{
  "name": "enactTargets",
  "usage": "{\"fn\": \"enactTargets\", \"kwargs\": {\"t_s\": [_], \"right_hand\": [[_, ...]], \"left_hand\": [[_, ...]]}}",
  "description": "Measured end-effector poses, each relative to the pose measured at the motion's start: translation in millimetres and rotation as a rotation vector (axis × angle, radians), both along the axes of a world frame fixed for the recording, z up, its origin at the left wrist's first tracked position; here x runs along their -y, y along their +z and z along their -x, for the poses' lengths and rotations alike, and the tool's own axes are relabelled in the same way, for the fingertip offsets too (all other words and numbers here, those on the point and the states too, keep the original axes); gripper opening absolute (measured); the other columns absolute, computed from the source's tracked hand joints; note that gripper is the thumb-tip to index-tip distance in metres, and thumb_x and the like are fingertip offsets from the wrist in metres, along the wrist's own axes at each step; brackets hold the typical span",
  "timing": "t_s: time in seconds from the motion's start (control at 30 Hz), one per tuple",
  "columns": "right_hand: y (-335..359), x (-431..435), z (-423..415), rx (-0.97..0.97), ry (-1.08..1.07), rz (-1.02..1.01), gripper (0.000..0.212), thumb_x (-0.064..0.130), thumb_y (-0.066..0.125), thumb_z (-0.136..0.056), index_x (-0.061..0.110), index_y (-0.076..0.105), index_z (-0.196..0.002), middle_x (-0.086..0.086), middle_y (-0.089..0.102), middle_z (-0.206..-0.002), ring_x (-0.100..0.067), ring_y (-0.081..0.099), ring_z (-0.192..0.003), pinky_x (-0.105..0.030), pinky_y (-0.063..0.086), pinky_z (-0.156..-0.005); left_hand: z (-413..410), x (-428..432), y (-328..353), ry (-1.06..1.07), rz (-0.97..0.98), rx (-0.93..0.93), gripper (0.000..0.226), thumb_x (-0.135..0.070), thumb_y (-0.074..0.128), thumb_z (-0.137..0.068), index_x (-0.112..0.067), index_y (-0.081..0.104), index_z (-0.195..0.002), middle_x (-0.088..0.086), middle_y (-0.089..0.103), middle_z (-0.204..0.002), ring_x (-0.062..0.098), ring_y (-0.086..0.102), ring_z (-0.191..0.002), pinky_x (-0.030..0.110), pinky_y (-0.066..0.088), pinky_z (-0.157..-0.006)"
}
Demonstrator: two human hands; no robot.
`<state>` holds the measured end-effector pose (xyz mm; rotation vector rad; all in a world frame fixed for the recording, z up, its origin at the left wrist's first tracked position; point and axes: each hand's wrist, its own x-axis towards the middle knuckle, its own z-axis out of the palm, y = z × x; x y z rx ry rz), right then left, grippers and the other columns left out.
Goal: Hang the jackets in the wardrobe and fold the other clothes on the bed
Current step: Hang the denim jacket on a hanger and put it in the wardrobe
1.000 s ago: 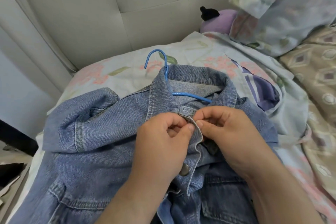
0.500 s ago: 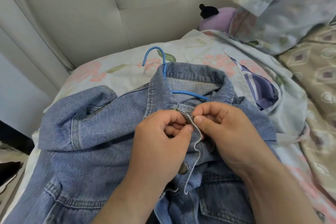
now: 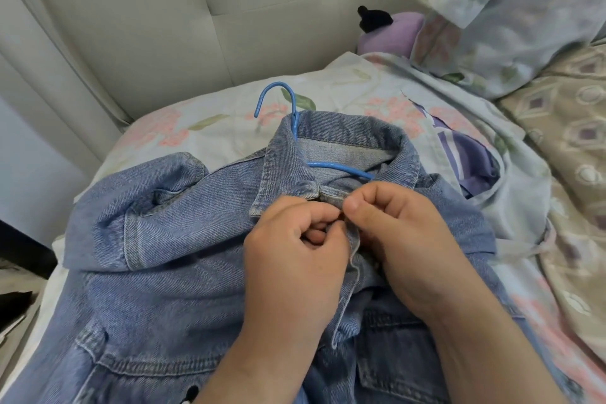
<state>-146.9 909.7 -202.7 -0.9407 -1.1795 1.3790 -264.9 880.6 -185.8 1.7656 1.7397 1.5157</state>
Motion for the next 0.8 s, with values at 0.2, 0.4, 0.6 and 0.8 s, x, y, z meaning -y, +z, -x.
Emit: {"fn": "enactTargets", "kwargs": {"t_s": [0.2,0.4,0.6,0.8], "right_hand": [[2,2,4,0.123,-0.126,-0.025,0.016,0.023,0.067,-0.086,0.024,0.065,-0.07,-0.002,0.049,-0.059,-0.019,0.037,-0.056,-0.034,0.031,-0.054],[3,1,4,0.147,-0.078,-0.031,0.02,-0.002,0.066,-0.088,0.016,0.064,-0.08,0.008,0.057,-0.063,-0.003,0.047,-0.057,-0.013,0.039,-0.053],[4,3,6,0.574,-0.224,-0.165,0.028,0.004,0.073,-0.08,0.029,0.062,-0.075,0.01,0.055,-0.068,-0.004,0.047,-0.055,-0.012,0.038,-0.055],[18,5,-10,0.575,-0.384,-0.224,0.011,0.019,0.071,-0.078,0.025,0.065,-0.072,0.011,0.063,-0.062,-0.001,0.052,-0.052,-0.009,0.039,-0.052]], "left_hand": [[0,1,0,0.03,0.139,0.134,0.021,-0.01,0.079,-0.073,-0.025,0.068,-0.062,-0.012,0.059,-0.054,0.0,0.053,-0.046,0.013,0.045,-0.044],[7,-9,8,-0.049,0.468,0.524,0.013,-0.016,0.076,-0.07,-0.022,0.07,-0.06,-0.004,0.056,-0.048,0.013,0.052,-0.047,0.033,0.052,-0.048],[11,-16,9,-0.086,0.653,0.688,0.036,0.002,0.068,-0.081,-0.014,0.067,-0.048,-0.008,0.051,-0.038,0.001,0.048,-0.034,0.024,0.051,-0.049],[24,-12,28,-0.15,0.585,0.311,0.009,-0.035,0.077,-0.073,-0.031,0.073,-0.066,-0.004,0.064,-0.05,0.006,0.057,-0.043,0.022,0.05,-0.051]]}}
